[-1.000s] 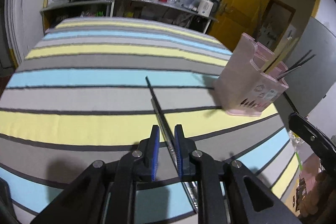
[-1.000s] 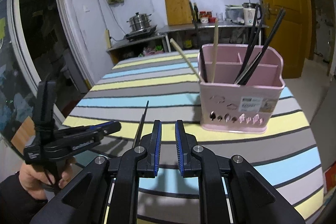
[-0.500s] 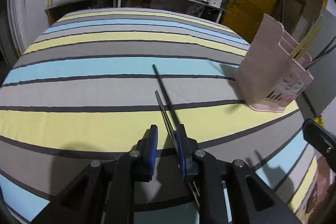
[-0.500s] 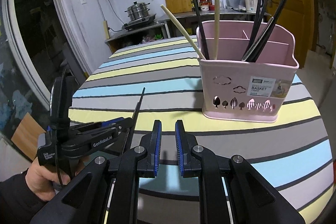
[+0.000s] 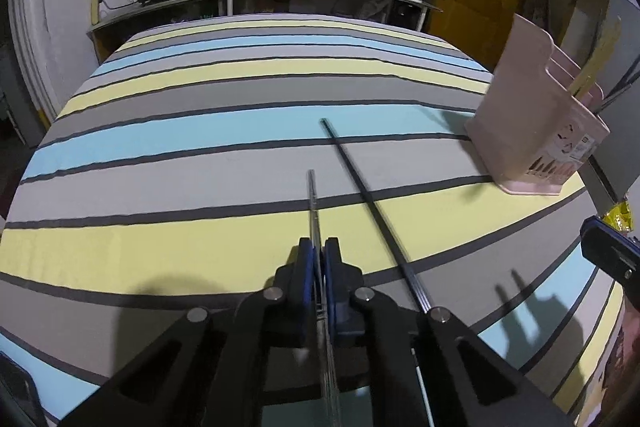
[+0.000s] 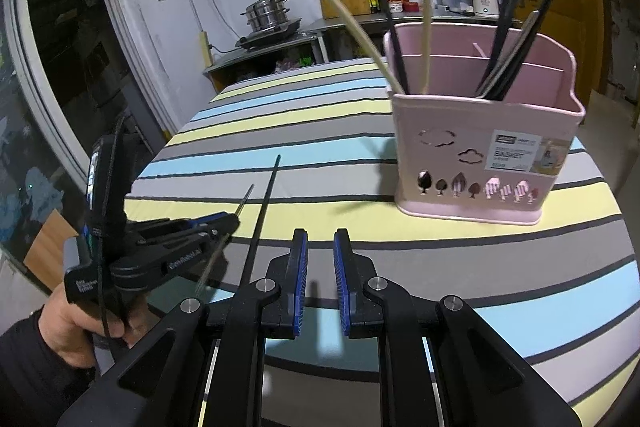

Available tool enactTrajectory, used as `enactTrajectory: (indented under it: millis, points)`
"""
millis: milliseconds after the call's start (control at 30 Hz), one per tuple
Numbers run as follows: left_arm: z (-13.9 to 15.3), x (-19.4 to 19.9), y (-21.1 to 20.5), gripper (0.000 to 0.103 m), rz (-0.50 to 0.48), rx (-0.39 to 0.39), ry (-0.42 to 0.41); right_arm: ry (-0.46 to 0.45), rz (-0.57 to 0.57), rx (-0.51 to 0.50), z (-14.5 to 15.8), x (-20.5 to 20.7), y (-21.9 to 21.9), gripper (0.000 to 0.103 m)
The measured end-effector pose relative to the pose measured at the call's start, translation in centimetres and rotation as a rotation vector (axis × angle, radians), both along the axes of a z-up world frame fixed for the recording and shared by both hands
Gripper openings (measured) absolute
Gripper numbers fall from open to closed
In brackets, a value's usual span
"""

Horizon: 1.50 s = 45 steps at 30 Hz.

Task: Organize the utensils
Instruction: 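Close the left tool on a thin metal stick while the right tool grasps a black chopstick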

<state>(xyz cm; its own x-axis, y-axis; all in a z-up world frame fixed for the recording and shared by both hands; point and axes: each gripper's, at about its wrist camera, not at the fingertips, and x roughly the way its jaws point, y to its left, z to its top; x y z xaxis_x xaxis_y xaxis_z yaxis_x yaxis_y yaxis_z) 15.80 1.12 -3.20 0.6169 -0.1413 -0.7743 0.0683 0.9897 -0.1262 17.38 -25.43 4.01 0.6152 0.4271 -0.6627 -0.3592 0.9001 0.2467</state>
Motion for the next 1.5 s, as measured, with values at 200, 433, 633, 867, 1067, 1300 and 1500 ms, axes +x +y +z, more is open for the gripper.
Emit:
enactTrajectory:
  millis: [200, 433, 633, 867, 1067, 1300, 1500]
  points:
    - [-0.1, -0.4, 4.0, 0.007, 0.071, 0.004, 0.004, 0.023, 0.046, -0.006, -1.1, 1.0, 2.3, 0.014]
    - [-0.2, -0.3, 6.5, 0.007, 0.109, -0.040, 0.020, 0.062, 0.124, -0.041, -2.7, 3.5, 6.5, 0.014]
    - [-0.3, 0.7, 6.6, 0.007, 0.094, -0.066, 0.025, 0.089, 0.157, -0.086, -4.2, 6.1, 9.7, 0.014]
    - [-0.3, 1.5, 6.4, 0.007, 0.062, -0.039, 0.016, 0.120, 0.157, -0.107, -5.2, 8.2, 11.2, 0.014]
    - [-0.2, 1.7, 5.6, 0.007, 0.036, 0.030, 0.009, 0.126, 0.149, -0.142, -5.7, 9.2, 12.1, 0.014]
    - [0.1, 2.0, 5.3, 0.006, 0.033, 0.061, 0.028, 0.127, 0.147, -0.198, -5.6, 10.0, 13.2, 0.007]
    - [1.0, 1.4, 6.3, 0.005, 0.050, 0.004, 0.016, 0.130, 0.155, -0.144, -4.3, 9.3, 12.1, 0.006]
